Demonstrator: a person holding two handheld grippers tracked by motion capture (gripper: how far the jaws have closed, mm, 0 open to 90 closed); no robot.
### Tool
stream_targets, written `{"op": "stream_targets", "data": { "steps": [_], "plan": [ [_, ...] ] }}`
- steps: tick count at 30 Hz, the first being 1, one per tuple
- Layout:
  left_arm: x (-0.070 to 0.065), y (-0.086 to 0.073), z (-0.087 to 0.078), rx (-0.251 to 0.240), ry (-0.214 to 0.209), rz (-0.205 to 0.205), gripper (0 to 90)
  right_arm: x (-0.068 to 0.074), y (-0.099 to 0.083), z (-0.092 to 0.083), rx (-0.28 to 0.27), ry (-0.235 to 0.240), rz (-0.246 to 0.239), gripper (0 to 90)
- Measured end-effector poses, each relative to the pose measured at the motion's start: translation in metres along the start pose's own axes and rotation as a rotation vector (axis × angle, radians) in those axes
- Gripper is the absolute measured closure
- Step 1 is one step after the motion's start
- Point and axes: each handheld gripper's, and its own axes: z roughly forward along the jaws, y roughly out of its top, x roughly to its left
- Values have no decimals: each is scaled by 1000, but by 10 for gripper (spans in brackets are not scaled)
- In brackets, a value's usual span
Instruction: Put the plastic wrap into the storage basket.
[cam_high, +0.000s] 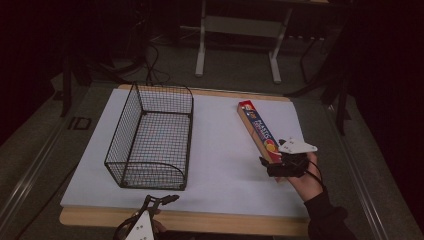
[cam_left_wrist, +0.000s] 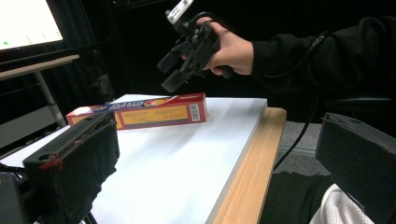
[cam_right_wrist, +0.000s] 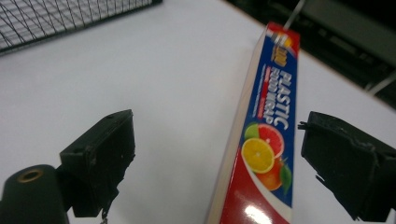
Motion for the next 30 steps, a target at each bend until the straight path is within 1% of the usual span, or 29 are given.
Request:
{"op": "stream_targets", "data": {
  "steps": [5, 9, 10, 12, 13, 15, 16, 18, 19, 21, 22, 23, 24, 25, 27, 30],
  "plan": [
    [-2, 0, 0, 0, -9, 1, 1, -11, 3, 13, 69, -12, 45, 97],
    [-2, 1, 0, 3, -12, 2, 1, -22, 8, 24, 146, -19, 99, 97],
    [-2, 1, 0, 4, -13, 2, 1, -23, 9, 27, 161, -40, 110, 97],
    [-3, 1, 0, 2, -15, 5, 1, -27, 11, 33, 183, -32, 124, 97],
    [-3, 1, 0, 3, -16, 6, 1, -29, 11, 35, 189, -39, 128, 97],
    [-3, 1, 0, 5, -18, 8, 1, -33, 13, 41, 211, -30, 150, 97],
    [-3, 1, 0, 4, -18, 7, 1, -35, 14, 44, 218, -41, 162, 97],
    [-3, 1, 0, 3, -19, 5, 1, -38, 15, 49, 246, -36, 167, 97],
    [-3, 1, 0, 2, -19, 3, 1, -39, 16, 52, 258, -53, 169, 97],
    [-2, 1, 0, 5, -20, 3, 1, -42, 18, 59, 309, -57, 173, 97],
    [-2, 1, 0, 7, -22, 1, 1, -44, 18, 61, 316, -63, 177, 98],
    [-2, 1, 0, 7, -23, 0, 1, -46, 19, 65, 332, -61, 188, 98],
    [-2, 1, 0, 8, -23, 1, 1, -49, 19, 68, 351, -48, 205, 98],
    [-3, 1, 0, 8, -23, 2, 1, -51, 20, 70, 360, -47, 220, 98],
    [-3, 1, 0, 9, -24, 2, 1, -53, 21, 76, 391, -28, 240, 98],
    [-2, 1, 0, 11, -25, 1, 1, -55, 23, 84, 434, -20, 262, 102]
  ]
}}
